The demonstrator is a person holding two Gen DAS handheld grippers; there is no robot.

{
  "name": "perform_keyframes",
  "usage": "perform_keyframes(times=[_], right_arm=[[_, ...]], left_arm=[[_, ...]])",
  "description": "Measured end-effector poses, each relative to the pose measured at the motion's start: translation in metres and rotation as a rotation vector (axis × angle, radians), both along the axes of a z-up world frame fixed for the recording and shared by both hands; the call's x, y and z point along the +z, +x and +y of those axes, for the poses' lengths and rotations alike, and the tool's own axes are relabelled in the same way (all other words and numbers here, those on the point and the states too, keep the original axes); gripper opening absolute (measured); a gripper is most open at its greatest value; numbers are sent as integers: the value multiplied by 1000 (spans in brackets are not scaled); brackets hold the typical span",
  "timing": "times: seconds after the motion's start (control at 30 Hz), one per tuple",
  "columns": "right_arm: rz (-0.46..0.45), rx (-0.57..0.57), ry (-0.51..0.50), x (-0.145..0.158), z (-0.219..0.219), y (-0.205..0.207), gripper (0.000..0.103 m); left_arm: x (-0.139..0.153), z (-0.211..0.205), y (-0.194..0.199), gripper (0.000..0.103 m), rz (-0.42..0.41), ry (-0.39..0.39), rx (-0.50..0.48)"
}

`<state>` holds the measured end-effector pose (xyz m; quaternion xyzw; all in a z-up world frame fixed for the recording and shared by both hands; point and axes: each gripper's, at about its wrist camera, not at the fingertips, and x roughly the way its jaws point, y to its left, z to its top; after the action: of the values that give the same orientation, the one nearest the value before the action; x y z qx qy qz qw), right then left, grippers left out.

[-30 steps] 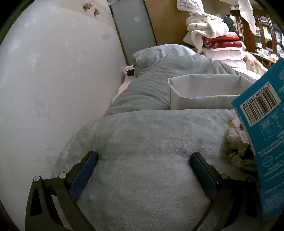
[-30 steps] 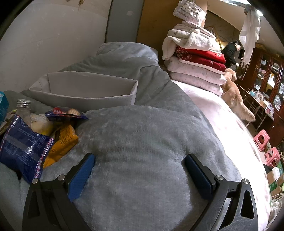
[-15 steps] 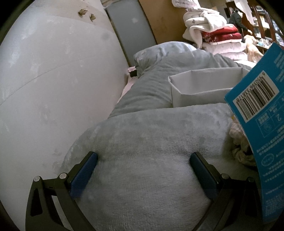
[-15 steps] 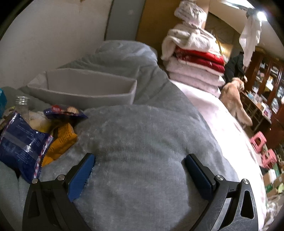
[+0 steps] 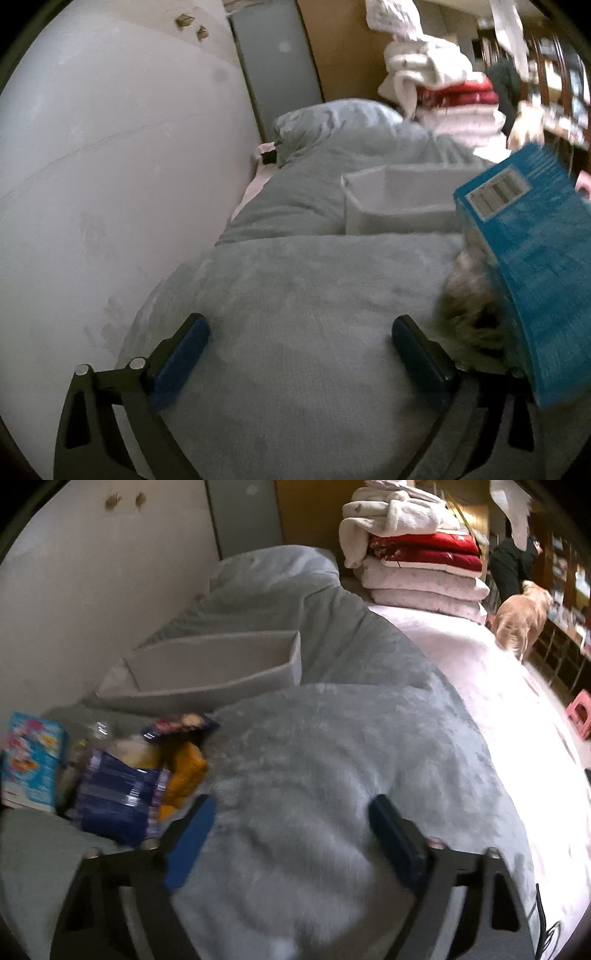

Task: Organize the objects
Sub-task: 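Grasp the blue cartoon box with the right tool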

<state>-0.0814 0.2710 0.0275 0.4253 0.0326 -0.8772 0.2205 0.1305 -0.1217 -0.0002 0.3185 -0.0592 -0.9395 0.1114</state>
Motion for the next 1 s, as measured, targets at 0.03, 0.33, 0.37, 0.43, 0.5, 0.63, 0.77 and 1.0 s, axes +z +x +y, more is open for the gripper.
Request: perform_keyframes(times=[0.03, 0.33, 0.37, 0.43, 0.5, 0.63, 0.77, 1.0], right_arm=[[-24, 18, -50, 9, 1, 2, 69], [-139, 319, -334, 89, -100, 35, 70], [-173, 360, -358, 90, -116, 37, 70], [-254, 415, -400, 87, -145, 37, 70], [-337, 405, -423, 78, -164, 33, 70], [-461, 335, -443, 57, -184, 15, 69], [-534, 277, -485, 39, -181, -2, 61], [-635, 227, -577, 4, -172, -6, 52]], left_arm=[[5, 0, 4, 97, 14, 28, -17], [25, 33, 0, 97, 25, -2, -136], [26, 37, -1, 97, 20, -8, -151], [31, 43, -3, 97, 12, -8, -179], [38, 49, -2, 97, 10, 4, -210], [44, 59, 4, 97, 2, 41, -275], [46, 72, 10, 95, -20, 42, -339], [48, 73, 18, 80, -79, 157, -460]])
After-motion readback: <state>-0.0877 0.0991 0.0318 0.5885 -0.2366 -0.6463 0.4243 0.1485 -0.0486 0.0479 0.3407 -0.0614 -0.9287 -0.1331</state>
